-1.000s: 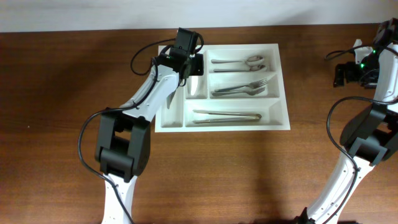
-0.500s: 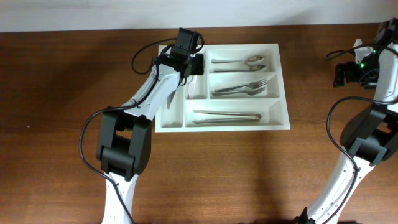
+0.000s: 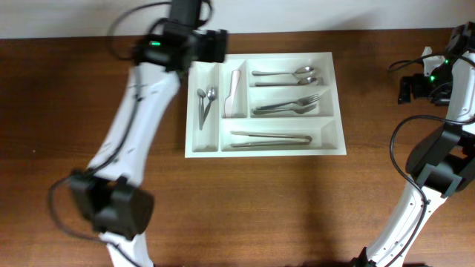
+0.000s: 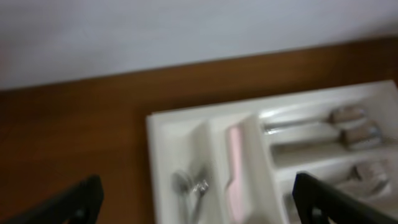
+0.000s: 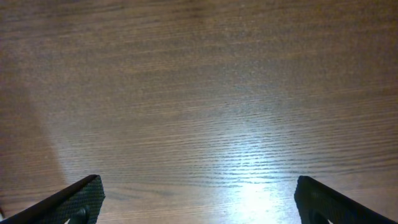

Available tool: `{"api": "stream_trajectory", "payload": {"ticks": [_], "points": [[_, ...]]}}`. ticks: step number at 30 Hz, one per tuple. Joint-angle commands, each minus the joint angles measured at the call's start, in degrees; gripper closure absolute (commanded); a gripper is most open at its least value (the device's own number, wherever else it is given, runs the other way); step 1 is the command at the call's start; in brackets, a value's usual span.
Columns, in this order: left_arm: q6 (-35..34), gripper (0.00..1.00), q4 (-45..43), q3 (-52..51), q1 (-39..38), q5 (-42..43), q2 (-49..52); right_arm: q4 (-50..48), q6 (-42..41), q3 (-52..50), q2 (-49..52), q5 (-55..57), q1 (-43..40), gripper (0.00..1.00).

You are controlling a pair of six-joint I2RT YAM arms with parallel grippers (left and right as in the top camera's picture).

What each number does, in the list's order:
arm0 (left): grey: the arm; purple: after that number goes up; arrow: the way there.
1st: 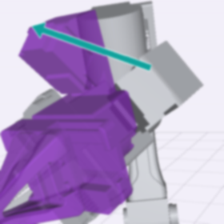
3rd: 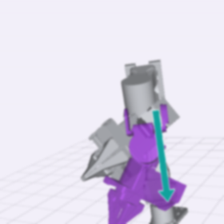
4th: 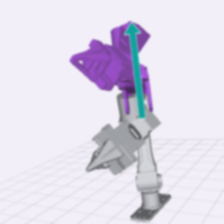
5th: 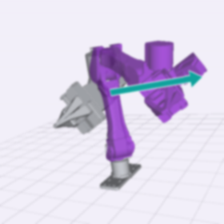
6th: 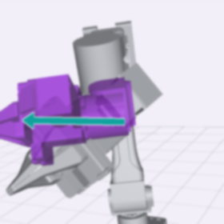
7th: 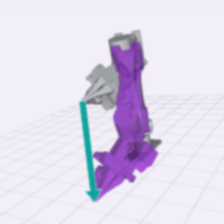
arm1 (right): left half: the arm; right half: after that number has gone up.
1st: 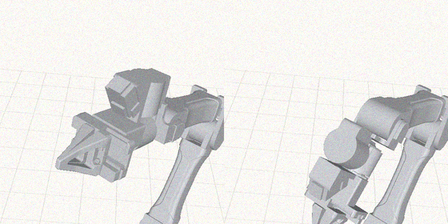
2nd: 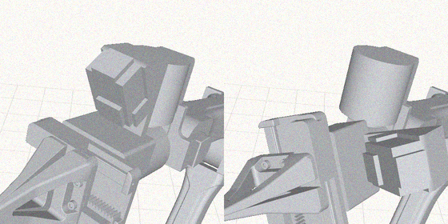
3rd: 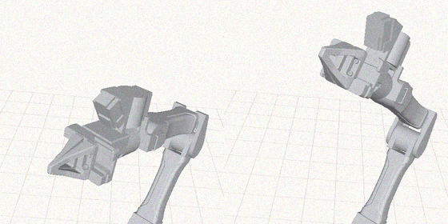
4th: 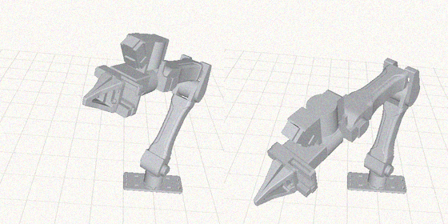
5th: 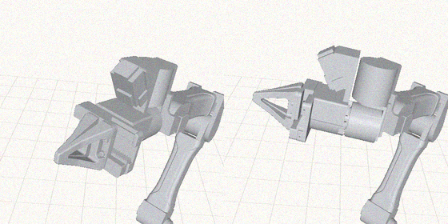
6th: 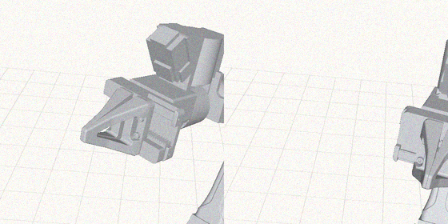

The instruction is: Pack container

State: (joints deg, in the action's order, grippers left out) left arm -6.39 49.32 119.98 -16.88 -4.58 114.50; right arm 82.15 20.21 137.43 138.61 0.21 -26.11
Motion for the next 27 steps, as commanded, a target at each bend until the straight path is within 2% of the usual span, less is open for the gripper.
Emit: {"api": "stream_trajectory", "payload": {"ticks": [1, 8, 14, 22, 27], "points": [[1.36, 0.01, 5.99, 1.29, 4.90, -1.44, -7.56, 0.04, 0.55, -0.28, -1.20, 0.26, 0.22, 0.01], [1.36, 0.01, 19.39, 1.25, 12.35, -1.01, -17.88, 0.02, 0.55, -0.28, -1.20, 0.26, 0.22, 0.01], [1.31, 0.01, 28.74, 0.66, 12.15, -0.83, -29.70, 0.02, 0.55, -0.28, -1.20, 0.26, 0.22, 0.01], [-2.34, 0.01, 31.32, -6.25, 6.69, 0.37, -54.01, 0.04, 0.55, -0.28, -1.20, 0.28, 0.22, 0.01], [-2.34, 0.01, 33.22, -15.15, 6.27, 2.23, -67.43, 0.02, 0.55, -0.28, -1.20, 0.26, 0.22, 0.01]]}}
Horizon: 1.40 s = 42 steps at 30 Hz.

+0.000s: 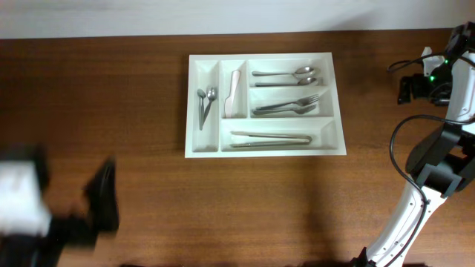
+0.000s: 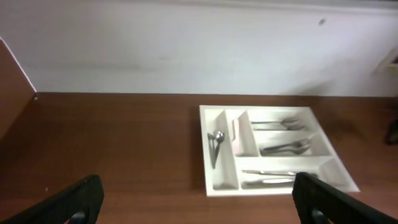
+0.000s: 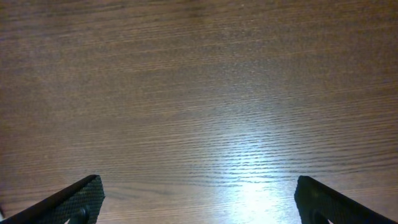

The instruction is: Pack container

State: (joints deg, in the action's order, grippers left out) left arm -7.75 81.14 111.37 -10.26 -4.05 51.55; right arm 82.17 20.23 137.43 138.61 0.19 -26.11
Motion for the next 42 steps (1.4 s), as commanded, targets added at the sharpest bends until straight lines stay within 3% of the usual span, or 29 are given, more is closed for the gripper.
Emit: {"api": "stream_trajectory", "payload": {"ticks": [1, 4, 9, 15, 18, 20, 25, 27, 36, 42], "points": [[-1.05, 0.01, 1.49, -8.50, -0.35, 1.75, -6.03, 0.02, 0.52, -0.28, -1.20, 0.28, 0.22, 0.01], [-2.73, 0.01, -0.94, -16.96, -0.35, 5.05, -10.69, 0.00, 0.52, -0.28, -1.20, 0.28, 0.22, 0.01], [-0.87, 0.01, -12.61, -31.67, -0.35, 15.28, -14.01, 0.00, 0.52, -0.28, -1.20, 0.28, 0.22, 0.01], [-0.33, 0.01, -9.88, -41.35, -0.35, 21.05, -13.62, 0.00, 0.52, -0.28, -1.20, 0.28, 0.22, 0.01], [-0.17, 0.01, -10.58, -42.91, -0.35, 18.80, -13.64, 0.00, 0.52, -0.28, -1.20, 0.28, 0.22, 0.01], [4.09, 0.01, -12.85, -43.89, -0.35, 18.40, -13.66, 0.00, 0.52, -0.28, -1.20, 0.28, 0.22, 0.01], [24.92, 0.01, -20.92, -47.80, -0.35, 21.99, -13.66, 0.00, 0.52, -0.28, -1.20, 0.28, 0.22, 0.01], [29.44, 0.01, -24.35, -50.73, -0.35, 23.23, -13.66, 0.00, 0.52, -0.28, -1.20, 0.28, 0.22, 0.01], [29.77, 0.01, -46.05, -72.04, -0.24, 23.12, -15.15, 0.00, 0.52, -0.28, -1.20, 0.28, 0.22, 0.01], [29.75, 0.01, -56.17, -85.05, 3.98, 23.17, -24.65, 0.00, 0.52, -0.28, -1.20, 0.28, 0.22, 0.01]]}}
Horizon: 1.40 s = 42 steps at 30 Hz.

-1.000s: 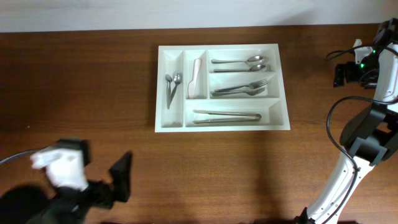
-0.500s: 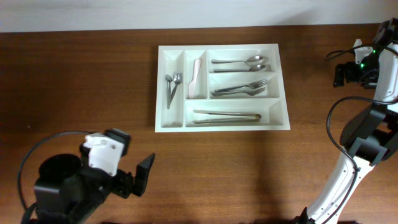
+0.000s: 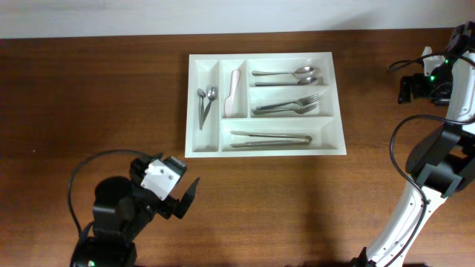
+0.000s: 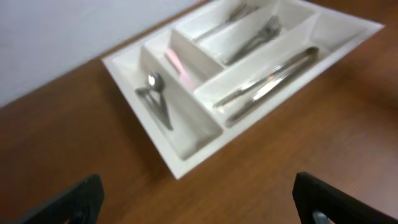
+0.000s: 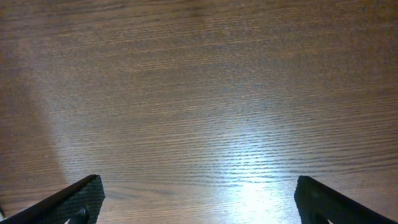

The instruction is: Pack container

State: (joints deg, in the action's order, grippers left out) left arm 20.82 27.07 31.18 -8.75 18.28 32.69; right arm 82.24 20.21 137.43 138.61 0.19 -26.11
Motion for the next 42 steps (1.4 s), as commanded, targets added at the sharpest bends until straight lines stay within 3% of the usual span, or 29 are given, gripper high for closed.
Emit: {"api": "stream_trajectory", "payload": {"ticks": [1, 11, 25, 37, 42], "points": [[1.18, 0.01, -2.64, -6.14, 3.19, 0.81, -7.52, -0.07, 0.55, -0.28, -1.20, 0.28, 0.22, 0.01], [1.60, 0.01, -12.96, -16.74, 6.58, -1.57, -24.20, -0.07, 0.55, -0.28, -1.20, 0.28, 0.22, 0.01], [-1.95, 0.01, -25.05, -23.89, 8.70, -5.86, -30.99, -0.04, 0.55, -0.28, -1.20, 0.28, 0.22, 0.01], [-4.98, 0.01, -26.23, -28.96, 11.98, -6.08, -32.41, -0.07, 0.55, -0.28, -1.20, 0.28, 0.22, 0.01], [-6.73, 0.01, -21.16, -29.66, 11.91, -5.86, -32.41, -0.07, 0.55, -0.28, -1.20, 0.28, 0.22, 0.01]]}}
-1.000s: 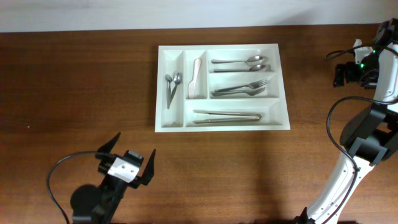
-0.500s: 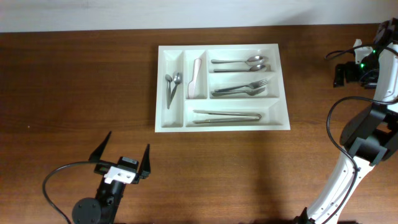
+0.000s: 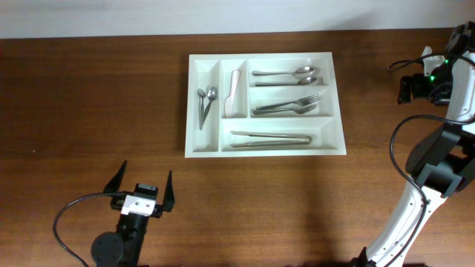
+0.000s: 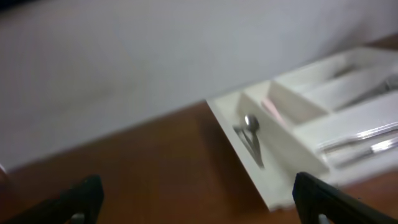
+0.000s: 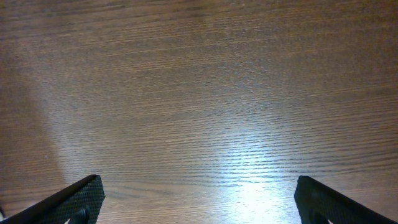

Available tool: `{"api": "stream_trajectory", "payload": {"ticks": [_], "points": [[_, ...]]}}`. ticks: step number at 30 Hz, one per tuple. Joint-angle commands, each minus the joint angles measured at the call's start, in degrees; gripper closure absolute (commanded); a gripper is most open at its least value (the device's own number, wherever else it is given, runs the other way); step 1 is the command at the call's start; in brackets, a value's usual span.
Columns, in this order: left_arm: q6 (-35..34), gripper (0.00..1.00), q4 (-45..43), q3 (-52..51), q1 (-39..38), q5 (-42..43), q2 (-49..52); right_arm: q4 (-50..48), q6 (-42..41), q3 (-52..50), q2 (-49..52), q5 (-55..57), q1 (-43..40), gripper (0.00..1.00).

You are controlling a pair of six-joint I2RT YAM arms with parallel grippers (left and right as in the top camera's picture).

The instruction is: Pack container

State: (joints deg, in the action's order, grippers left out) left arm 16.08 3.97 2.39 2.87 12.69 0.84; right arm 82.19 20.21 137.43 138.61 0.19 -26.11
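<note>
The white cutlery tray [image 3: 338,111] lies at the far middle of the table. It holds two small spoons [image 3: 205,102], a pale-handled knife [image 3: 234,90], two larger spoons [image 3: 286,74], forks [image 3: 289,106] and long tongs [image 3: 271,138]. My left gripper [image 3: 142,182] sits low at the front left, open and empty, well short of the tray. In the blurred left wrist view the tray [image 4: 283,183] and small spoons [image 4: 250,129] lie ahead to the right of the gripper [image 4: 199,208]. My right gripper [image 5: 199,205] is open over bare wood.
The right arm [image 3: 438,81] stands at the table's far right edge with cables round it. A pale wall [image 4: 155,68] rises behind the table. Dark wood tabletop [image 3: 297,208] stretches between the tray and the front edge.
My left gripper has shifted a little left at the front of the table and turned from slanting at the tray to facing straight back. Its camera now looks low along the table. The right arm is unchanged.
My left arm first reached over the tray's far left corner, gripper open and empty. Then it was a blur at the front left edge. Then it sat folded at the front left, angled at the tray, and now faces straight back. The tray's contents and right arm stayed the same.
</note>
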Motion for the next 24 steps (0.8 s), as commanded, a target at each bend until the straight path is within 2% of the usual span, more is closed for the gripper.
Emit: {"api": "stream_trajectory", "payload": {"ticks": [1, 24], "points": [[-2.36, 0.01, 1.84, -0.87, 0.28, -0.33, -0.55, -0.02, 0.55, -0.28, -1.20, 0.28, 0.22, 0.01], [-2.36, 0.01, 1.84, -0.85, 0.28, -0.96, -0.55, -0.02, 0.55, -0.28, -1.20, 0.28, 0.22, 0.01]]}}
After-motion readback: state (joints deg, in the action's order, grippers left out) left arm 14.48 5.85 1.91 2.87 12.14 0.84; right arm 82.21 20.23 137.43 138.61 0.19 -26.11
